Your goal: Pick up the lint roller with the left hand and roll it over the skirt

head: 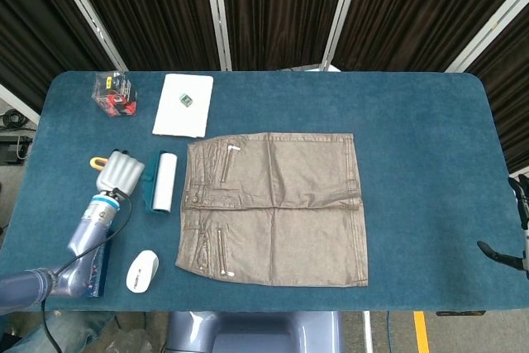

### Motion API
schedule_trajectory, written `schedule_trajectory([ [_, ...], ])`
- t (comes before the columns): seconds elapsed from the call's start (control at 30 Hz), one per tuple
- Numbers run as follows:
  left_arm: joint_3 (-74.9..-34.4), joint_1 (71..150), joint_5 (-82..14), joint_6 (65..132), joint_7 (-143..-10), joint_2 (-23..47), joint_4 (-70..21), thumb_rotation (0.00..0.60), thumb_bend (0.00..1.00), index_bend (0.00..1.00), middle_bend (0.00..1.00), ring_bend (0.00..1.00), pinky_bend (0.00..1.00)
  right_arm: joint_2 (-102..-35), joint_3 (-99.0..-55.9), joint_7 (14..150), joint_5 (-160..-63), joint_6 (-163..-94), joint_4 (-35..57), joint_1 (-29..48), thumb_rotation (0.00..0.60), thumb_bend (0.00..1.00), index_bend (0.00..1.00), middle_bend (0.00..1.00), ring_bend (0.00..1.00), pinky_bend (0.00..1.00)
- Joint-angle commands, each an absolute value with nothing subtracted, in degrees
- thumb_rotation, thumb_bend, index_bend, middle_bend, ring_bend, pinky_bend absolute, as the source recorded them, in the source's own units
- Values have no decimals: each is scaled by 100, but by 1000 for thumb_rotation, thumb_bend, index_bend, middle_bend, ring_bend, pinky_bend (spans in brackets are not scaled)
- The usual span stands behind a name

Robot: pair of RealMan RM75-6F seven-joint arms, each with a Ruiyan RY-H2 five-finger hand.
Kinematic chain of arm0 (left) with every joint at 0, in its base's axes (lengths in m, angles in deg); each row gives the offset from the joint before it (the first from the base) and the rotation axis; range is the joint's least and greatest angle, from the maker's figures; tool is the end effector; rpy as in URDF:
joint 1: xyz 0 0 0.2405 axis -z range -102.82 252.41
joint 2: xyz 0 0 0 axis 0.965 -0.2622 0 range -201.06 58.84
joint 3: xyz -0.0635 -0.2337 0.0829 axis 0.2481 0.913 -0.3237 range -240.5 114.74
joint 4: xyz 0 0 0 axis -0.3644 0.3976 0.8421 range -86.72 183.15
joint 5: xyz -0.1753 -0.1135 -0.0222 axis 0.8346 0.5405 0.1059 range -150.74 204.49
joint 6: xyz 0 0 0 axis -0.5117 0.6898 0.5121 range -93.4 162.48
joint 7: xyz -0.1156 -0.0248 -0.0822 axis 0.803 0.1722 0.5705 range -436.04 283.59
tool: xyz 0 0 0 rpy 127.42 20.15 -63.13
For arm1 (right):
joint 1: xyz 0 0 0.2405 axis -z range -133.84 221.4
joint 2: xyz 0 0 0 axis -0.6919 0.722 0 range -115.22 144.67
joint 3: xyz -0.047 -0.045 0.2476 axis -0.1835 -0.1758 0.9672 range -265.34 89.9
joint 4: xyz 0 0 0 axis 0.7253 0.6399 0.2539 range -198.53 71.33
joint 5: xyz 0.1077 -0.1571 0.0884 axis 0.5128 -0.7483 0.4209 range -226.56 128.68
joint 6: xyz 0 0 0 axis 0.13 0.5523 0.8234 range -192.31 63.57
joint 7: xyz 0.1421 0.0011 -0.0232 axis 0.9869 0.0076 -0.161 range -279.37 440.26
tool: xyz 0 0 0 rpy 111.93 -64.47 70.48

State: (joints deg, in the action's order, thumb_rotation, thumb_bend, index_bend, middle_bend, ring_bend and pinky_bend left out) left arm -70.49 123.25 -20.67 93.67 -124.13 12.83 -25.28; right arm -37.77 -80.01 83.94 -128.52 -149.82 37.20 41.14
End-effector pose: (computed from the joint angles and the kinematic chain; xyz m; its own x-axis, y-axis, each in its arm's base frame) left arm -0.2499 0.3686 0.0275 0.9379 0.1618 0.3069 0.3428 -0.2950 -0.8919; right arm -0.3049 -0.1839 0.2269 0.3775 0.0806 0.9225 -0.9233 0.1086 0.3683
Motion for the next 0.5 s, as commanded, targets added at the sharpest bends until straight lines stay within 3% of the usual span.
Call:
schedule_trajectory([
  [0.03, -6991, 12197, -2166, 9283, -12229, 1284, -2423, 600, 584, 489, 368, 271, 384, -3784, -8004, 8373, -12860, -14979, 3733, 4107, 600, 0, 0, 0, 0, 0],
  [0.1, -6941, 12142, -2122, 9267, -12191, 1272, -2441, 600, 243, 221, 123, 84, 223, -3787, -8008, 8358, -12869, -14975, 3744, 4103, 600, 0, 0, 0, 0, 0],
  [0.17, -6865, 12082, -2042, 9276, -12162, 1222, -2541, 600, 86, 64, 16, 6, 122, -3786, -8011, 8358, -12874, -14973, 3756, 4101, 600, 0, 0, 0, 0, 0],
  [0.23, -6792, 12012, -2043, 9349, -12084, 1144, -2669, 600, 44, 6, 0, 0, 65, -3778, -8013, 8373, -12887, -14980, 3765, 4103, 600, 0, 0, 0, 0, 0],
  [0.33, -6660, 11866, -2116, 9542, -11837, 977, -2911, 600, 41, 0, 0, 0, 22, -3758, -8026, 8408, -12936, -15001, 3783, 4113, 600, 0, 0, 0, 0, 0],
  [0.5, -6485, 11117, -3042, 10678, -10419, 182, -4039, 600, 43, 0, 0, 0, 9, -3687, -8059, 8572, -13129, -15130, 3798, 4164, 600, 0, 0, 0, 0, 0],
])
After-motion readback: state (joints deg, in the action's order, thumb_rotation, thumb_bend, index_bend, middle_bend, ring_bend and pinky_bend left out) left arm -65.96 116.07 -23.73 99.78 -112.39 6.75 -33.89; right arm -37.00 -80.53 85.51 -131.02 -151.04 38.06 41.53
